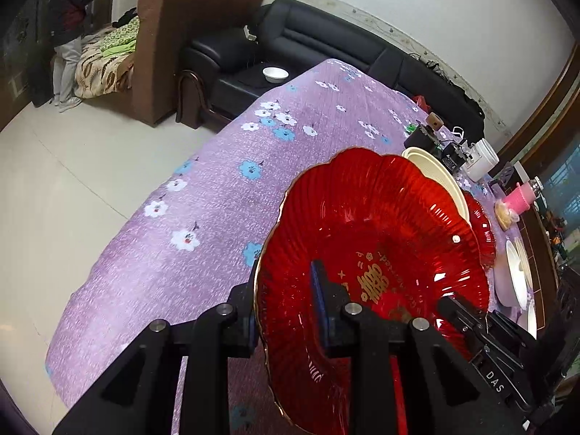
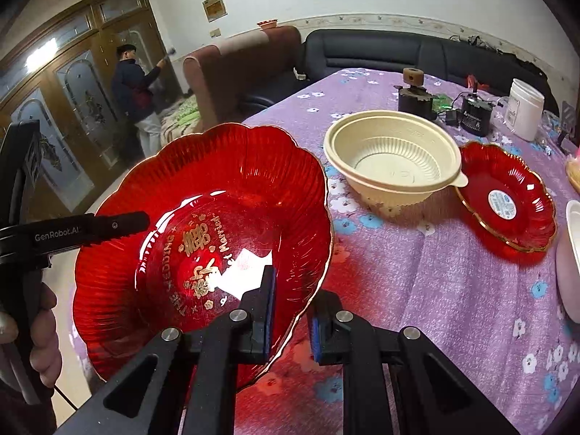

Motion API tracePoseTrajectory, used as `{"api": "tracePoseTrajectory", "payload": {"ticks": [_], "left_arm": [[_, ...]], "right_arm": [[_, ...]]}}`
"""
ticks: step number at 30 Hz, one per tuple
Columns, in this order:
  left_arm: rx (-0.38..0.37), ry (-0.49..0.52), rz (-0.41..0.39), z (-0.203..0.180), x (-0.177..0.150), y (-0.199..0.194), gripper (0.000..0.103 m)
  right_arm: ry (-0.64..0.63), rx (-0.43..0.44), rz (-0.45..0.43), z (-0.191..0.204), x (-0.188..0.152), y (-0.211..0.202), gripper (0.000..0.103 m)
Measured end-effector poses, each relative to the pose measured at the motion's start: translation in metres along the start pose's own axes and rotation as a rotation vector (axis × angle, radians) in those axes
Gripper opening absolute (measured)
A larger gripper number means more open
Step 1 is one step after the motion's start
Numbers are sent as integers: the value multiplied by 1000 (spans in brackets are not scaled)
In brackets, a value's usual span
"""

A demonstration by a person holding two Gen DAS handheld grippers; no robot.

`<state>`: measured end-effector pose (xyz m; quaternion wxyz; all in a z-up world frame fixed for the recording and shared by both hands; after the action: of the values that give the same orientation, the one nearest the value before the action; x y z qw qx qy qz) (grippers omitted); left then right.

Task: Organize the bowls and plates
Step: 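Carry the large red plate and lower it flat onto the tablecloth, open right gripper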

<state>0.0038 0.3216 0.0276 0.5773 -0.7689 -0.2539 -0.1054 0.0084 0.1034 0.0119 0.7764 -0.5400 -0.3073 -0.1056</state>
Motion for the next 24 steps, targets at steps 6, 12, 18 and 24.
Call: {"api": "tracePoseTrajectory", "payload": {"ticks": [6, 12, 18, 24], "left_arm": [[18, -8, 37, 4, -7, 16, 24], [81, 3, 39, 7, -10, 29, 24], [134, -4, -22, 7, -10, 10, 45], [159, -18, -110, 2, -23, -30, 59]], "right_arm": [[27, 6, 36, -2, -10, 12, 17], [44, -7, 72, -7, -18, 29, 17], [90, 36, 60, -15, -22, 28, 19], [113, 80, 17, -21, -30, 4, 30]]}}
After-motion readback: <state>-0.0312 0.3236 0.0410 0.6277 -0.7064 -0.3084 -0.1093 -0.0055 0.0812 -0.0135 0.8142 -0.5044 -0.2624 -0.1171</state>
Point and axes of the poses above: each gripper's, at about its wrist camera, not at the fingertips, and y roughly the way its jaws point, z to its left, x to its top, the point moved 4 cm from there along y, roughly the way its jaws point, and after that the axes turned 5 degrees about z, right-handed, at the moved point
